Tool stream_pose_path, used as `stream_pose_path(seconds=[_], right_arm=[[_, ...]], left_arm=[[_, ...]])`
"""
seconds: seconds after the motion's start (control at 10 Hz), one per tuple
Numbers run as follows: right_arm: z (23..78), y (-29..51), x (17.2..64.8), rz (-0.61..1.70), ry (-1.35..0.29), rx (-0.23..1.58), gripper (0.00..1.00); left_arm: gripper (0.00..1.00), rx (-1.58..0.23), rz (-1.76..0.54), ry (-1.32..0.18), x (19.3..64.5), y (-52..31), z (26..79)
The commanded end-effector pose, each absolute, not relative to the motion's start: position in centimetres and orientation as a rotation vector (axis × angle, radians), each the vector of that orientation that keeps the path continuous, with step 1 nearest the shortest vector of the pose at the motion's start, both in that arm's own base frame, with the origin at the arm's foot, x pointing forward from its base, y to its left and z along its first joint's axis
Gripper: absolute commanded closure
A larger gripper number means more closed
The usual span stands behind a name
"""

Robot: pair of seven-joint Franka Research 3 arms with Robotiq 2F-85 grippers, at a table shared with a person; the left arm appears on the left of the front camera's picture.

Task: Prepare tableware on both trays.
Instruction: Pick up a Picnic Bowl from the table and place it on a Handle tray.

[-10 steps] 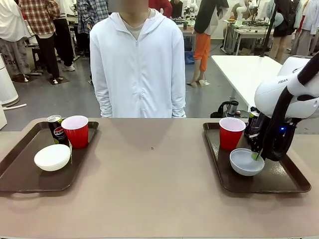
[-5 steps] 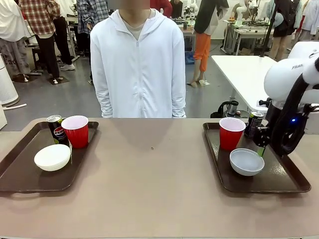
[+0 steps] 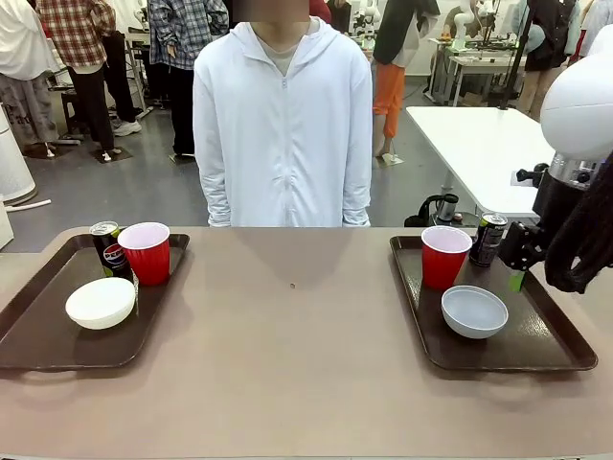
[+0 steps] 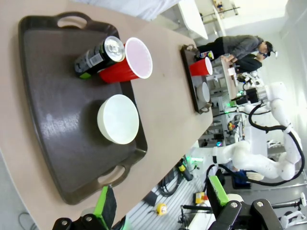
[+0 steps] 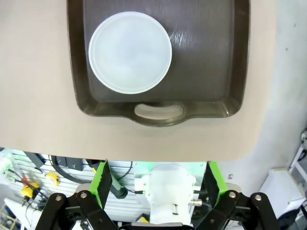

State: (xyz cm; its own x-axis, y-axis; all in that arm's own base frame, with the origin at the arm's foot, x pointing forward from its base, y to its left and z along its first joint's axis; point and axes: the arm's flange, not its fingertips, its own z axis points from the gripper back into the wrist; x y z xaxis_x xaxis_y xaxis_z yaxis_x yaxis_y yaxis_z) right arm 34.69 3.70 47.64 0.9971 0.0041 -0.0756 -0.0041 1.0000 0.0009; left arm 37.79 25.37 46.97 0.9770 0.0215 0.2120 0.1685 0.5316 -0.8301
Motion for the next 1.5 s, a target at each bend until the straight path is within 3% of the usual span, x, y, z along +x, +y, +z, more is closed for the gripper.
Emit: stream_pose_path(seconds=[0.0,1.1,1.2,1.4], right_arm=[[46.9,4.1,33.5,-0.052,0.039,0.004,0.0],[47.5,3.8,34.2,-0.007,0.075,-0.003,0.0],[50.6,0.8,32.3,0.074,0.044,0.272,0.0],[52.1,-8.2,34.1,-0.029,-0.047,0.585,0.0]], left_arm=[[0.0,-1.02,-0.104,-0.218,37.6,25.6,47.1],[0.0,-1.02,-0.104,-0.218,37.6,25.6,47.1],[0.0,-1.02,-0.104,-0.218,37.6,25.6,47.1],[0.0,-1.02,-0.104,-0.218,37.6,25.6,47.1]])
